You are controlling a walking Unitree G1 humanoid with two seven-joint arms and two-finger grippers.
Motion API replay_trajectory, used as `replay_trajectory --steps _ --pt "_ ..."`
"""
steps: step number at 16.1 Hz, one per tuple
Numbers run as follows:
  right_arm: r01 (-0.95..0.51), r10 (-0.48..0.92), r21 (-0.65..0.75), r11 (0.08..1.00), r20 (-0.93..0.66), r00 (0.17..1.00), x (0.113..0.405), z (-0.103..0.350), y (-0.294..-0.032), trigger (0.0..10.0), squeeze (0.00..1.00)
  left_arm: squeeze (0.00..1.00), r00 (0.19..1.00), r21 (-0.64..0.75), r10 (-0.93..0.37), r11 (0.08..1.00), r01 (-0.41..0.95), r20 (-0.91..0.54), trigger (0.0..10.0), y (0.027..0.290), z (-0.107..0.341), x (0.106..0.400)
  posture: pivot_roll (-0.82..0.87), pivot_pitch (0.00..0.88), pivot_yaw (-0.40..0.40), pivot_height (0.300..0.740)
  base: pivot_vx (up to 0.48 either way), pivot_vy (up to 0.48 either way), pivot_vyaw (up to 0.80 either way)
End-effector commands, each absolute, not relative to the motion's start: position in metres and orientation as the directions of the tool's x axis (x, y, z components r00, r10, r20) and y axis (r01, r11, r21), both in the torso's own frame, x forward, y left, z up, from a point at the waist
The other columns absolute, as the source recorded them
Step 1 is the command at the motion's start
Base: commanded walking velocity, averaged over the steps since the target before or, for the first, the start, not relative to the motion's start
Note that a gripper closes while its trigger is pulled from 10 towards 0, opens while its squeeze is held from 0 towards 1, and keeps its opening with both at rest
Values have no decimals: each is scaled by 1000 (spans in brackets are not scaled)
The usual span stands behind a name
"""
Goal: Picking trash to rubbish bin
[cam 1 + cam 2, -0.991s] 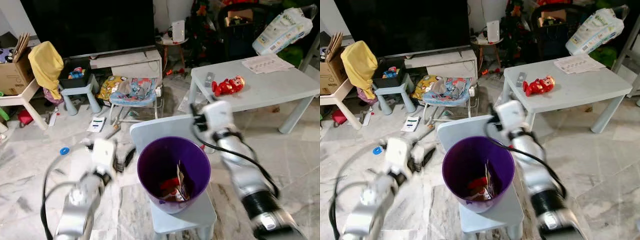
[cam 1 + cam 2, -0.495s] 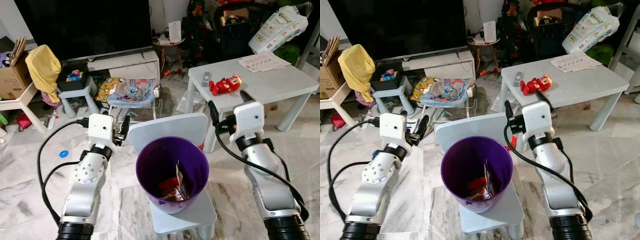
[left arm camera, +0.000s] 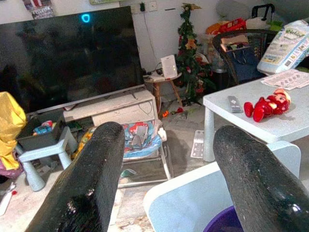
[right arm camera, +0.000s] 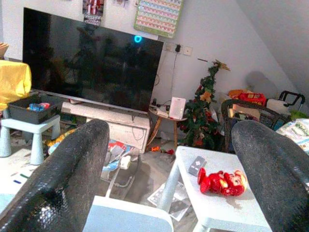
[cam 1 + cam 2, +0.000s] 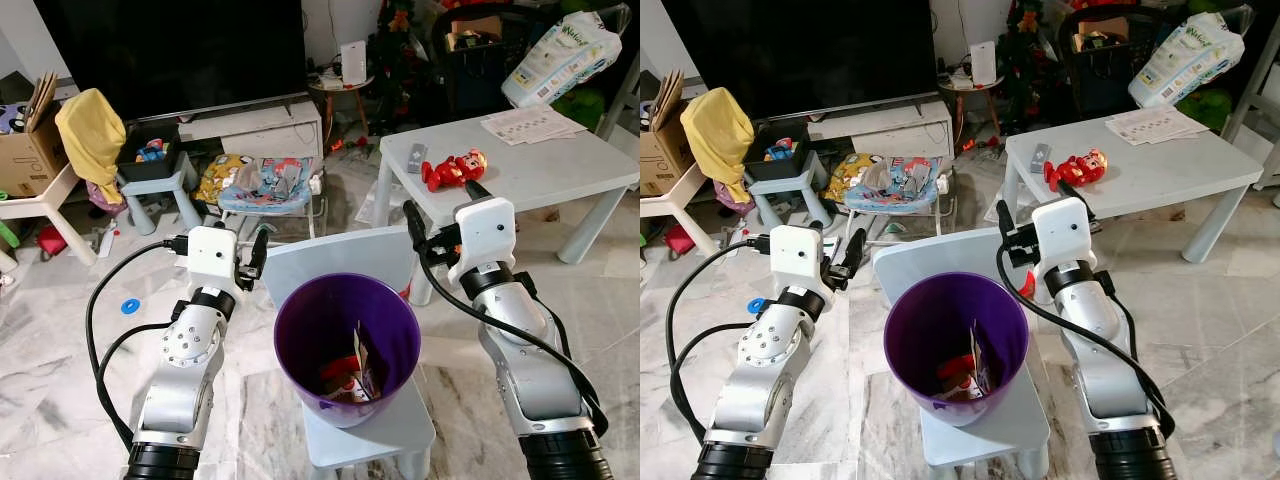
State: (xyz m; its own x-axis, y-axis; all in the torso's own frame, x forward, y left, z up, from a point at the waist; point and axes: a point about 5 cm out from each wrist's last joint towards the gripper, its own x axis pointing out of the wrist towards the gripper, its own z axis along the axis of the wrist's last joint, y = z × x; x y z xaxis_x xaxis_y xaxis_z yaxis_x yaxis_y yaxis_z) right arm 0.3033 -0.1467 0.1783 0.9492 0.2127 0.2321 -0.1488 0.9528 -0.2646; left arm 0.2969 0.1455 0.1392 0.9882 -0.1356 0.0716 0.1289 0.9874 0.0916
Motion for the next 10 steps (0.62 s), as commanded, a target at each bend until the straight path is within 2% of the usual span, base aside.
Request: replay_trajectory --steps 1,10 --pt "-150 217 -257 955 256 942 304 188 -146 10000 0 0 989 99 -129 988 122 73 10000 147 141 297 7 3 72 740 0 0 0" --pt "-153 215 -252 956 243 946 304 186 -145 10000 0 0 990 85 -133 988 128 49 10000 146 135 297 4 2 69 740 0 0 0"
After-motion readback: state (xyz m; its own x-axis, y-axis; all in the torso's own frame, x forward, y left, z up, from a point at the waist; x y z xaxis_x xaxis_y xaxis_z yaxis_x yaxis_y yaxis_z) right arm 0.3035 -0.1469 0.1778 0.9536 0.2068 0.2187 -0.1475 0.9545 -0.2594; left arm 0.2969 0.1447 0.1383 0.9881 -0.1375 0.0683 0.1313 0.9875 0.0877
